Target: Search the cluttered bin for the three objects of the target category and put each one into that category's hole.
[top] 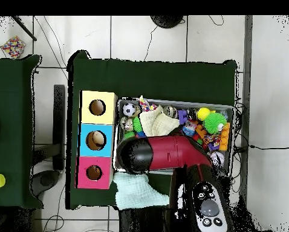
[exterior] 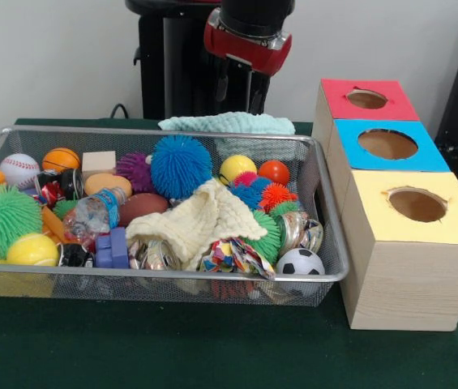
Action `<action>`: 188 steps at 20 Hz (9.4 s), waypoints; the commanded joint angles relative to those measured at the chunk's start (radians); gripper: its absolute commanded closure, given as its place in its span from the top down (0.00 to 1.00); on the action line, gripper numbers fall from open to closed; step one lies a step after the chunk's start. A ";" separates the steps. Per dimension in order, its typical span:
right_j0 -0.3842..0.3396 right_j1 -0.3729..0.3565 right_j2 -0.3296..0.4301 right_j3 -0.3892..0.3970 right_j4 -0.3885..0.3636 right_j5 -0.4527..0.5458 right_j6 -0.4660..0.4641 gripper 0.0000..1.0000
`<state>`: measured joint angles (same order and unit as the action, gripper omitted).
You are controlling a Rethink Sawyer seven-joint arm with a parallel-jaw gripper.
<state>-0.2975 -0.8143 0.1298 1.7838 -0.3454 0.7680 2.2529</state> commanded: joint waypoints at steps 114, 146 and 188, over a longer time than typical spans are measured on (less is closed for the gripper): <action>-0.055 0.108 0.135 -0.111 -0.231 -0.165 -0.094 1.00; 0.001 0.354 0.058 -0.208 -0.308 -0.308 -0.039 1.00; 0.013 -0.091 0.040 -0.030 -0.009 0.082 -0.108 0.00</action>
<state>-0.2396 -0.7513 0.1028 1.6442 -0.4402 0.7328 2.2519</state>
